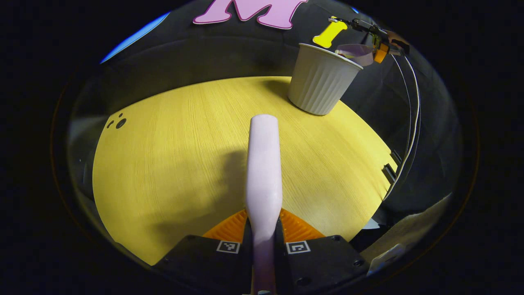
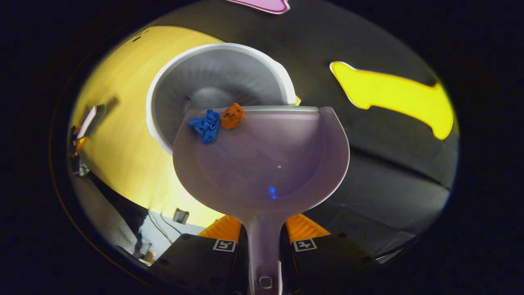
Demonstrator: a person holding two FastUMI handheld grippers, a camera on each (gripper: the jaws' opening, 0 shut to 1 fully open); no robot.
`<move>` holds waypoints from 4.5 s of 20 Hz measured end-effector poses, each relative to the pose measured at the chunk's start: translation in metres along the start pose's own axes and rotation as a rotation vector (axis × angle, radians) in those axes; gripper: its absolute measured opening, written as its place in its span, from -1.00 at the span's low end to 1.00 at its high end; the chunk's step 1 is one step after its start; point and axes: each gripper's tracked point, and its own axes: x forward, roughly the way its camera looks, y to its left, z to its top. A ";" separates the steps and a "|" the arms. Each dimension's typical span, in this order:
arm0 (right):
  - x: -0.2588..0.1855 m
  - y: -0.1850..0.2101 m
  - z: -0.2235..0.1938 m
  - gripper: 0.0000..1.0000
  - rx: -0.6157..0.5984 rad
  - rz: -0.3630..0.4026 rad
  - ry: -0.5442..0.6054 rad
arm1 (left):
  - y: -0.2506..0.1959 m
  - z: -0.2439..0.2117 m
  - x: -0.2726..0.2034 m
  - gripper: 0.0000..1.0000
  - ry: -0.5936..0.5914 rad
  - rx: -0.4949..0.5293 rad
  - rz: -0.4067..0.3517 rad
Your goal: Pick up the small broom and dustpan from the desktop, sweep the trash into the dustpan with the broom, and then empty the trash into the garbage bin.
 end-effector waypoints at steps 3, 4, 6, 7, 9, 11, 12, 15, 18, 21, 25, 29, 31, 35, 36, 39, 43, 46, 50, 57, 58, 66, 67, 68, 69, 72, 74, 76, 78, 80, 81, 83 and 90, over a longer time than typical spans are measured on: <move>-0.005 -0.008 -0.001 -0.29 -0.107 -0.087 0.017 | 0.001 -0.002 0.001 -0.47 0.006 -0.015 0.009; -0.005 -0.007 -0.003 -0.39 -0.122 -0.089 0.017 | 0.003 -0.002 0.002 -0.47 0.005 -0.017 0.013; -0.004 -0.009 -0.006 -0.29 -0.125 -0.088 0.015 | 0.004 -0.001 0.002 -0.47 0.001 -0.022 0.023; -0.006 -0.009 -0.007 -0.29 -0.125 -0.088 0.010 | 0.004 -0.001 0.001 -0.47 0.000 -0.024 0.026; -0.003 -0.008 -0.006 -0.29 -0.105 -0.077 -0.009 | 0.003 -0.002 0.003 -0.47 0.001 -0.027 0.030; -0.002 -0.007 -0.004 -0.29 -0.039 -0.048 -0.047 | 0.005 0.000 0.003 -0.50 -0.001 -0.028 0.037; 0.001 -0.005 -0.002 -0.29 0.006 -0.024 -0.076 | 0.005 0.001 0.004 -0.47 -0.002 -0.025 0.041; 0.000 0.002 -0.004 -0.29 0.180 0.065 -0.198 | 0.004 0.005 0.003 -0.47 -0.009 -0.014 0.049; -0.014 0.004 -0.006 -0.29 0.342 0.109 -0.346 | 0.007 0.008 0.003 -0.47 -0.011 -0.008 0.070; -0.038 0.012 -0.021 -0.29 0.442 0.142 -0.470 | 0.009 0.011 0.000 -0.50 -0.015 -0.006 0.088; -0.074 0.050 -0.042 -0.29 0.511 0.208 -0.621 | 0.012 0.013 -0.002 -0.50 -0.015 -0.002 0.119; -0.099 0.117 -0.055 -0.29 0.525 0.288 -0.694 | 0.016 0.011 -0.003 -0.46 -0.008 0.008 0.139; -0.107 0.150 -0.060 -0.29 0.512 0.320 -0.720 | 0.018 0.010 -0.004 -0.47 -0.001 0.008 0.158; -0.106 0.221 -0.069 -0.29 0.484 0.417 -0.695 | 0.027 0.007 -0.011 -0.47 0.008 0.018 0.188; -0.101 0.239 -0.071 -0.23 0.483 0.449 -0.679 | 0.028 0.007 -0.011 -0.50 0.009 0.023 0.196; -0.076 0.290 -0.072 -0.29 0.495 0.502 -0.611 | 0.028 0.004 -0.010 -0.47 0.016 0.023 0.212; -0.024 0.346 -0.061 -0.29 0.466 0.510 -0.534 | 0.031 -0.003 -0.007 -0.47 0.036 0.021 0.227; 0.014 0.384 -0.048 -0.29 0.474 0.516 -0.511 | 0.035 -0.014 -0.005 -0.47 0.049 0.022 0.239; 0.056 0.415 -0.037 -0.29 0.473 0.529 -0.461 | 0.042 -0.022 0.004 -0.47 0.059 0.019 0.263; 0.072 0.430 -0.027 -0.36 0.469 0.501 -0.431 | 0.047 -0.032 0.021 -0.46 0.079 0.029 0.299; 0.075 0.432 -0.026 -0.27 0.457 0.495 -0.422 | 0.045 -0.032 0.024 -0.46 0.082 0.024 0.295; 0.068 0.433 -0.027 -0.23 0.474 0.548 -0.406 | 0.054 -0.042 0.020 -0.36 0.107 0.028 0.321; 0.064 0.430 -0.029 -0.17 0.477 0.557 -0.410 | 0.053 -0.042 0.018 -0.34 0.106 0.032 0.324; 0.058 0.427 -0.032 -0.22 0.479 0.565 -0.418 | 0.052 -0.042 0.015 -0.34 0.104 0.033 0.324; 0.051 0.424 -0.037 -0.13 0.478 0.572 -0.423 | 0.050 -0.043 0.007 -0.34 0.103 0.036 0.325; 0.017 0.403 -0.049 -0.14 0.488 0.579 -0.480 | 0.047 -0.044 -0.019 -0.34 0.079 0.037 0.333; -0.009 0.386 -0.051 -0.20 0.517 0.578 -0.539 | 0.043 -0.035 -0.037 -0.35 0.037 0.026 0.339; -0.036 0.369 -0.047 -0.20 0.559 0.576 -0.620 | 0.034 -0.017 -0.055 -0.34 -0.039 0.011 0.334; -0.062 0.349 -0.038 -0.20 0.590 0.553 -0.719 | 0.026 0.010 -0.074 -0.35 -0.128 -0.003 0.339; -0.088 0.331 -0.029 -0.20 0.610 0.520 -0.824 | 0.020 0.041 -0.095 -0.34 -0.229 -0.015 0.349; -0.101 0.324 -0.024 -0.20 0.618 0.507 -0.874 | 0.014 0.055 -0.105 -0.34 -0.281 -0.021 0.347; -0.122 0.310 -0.016 -0.21 0.625 0.471 -0.967 | 0.008 0.085 -0.125 -0.35 -0.383 -0.028 0.350; -0.182 0.272 -0.004 -0.21 0.646 0.331 -1.226 | -0.004 0.140 -0.180 -0.36 -0.611 -0.027 0.386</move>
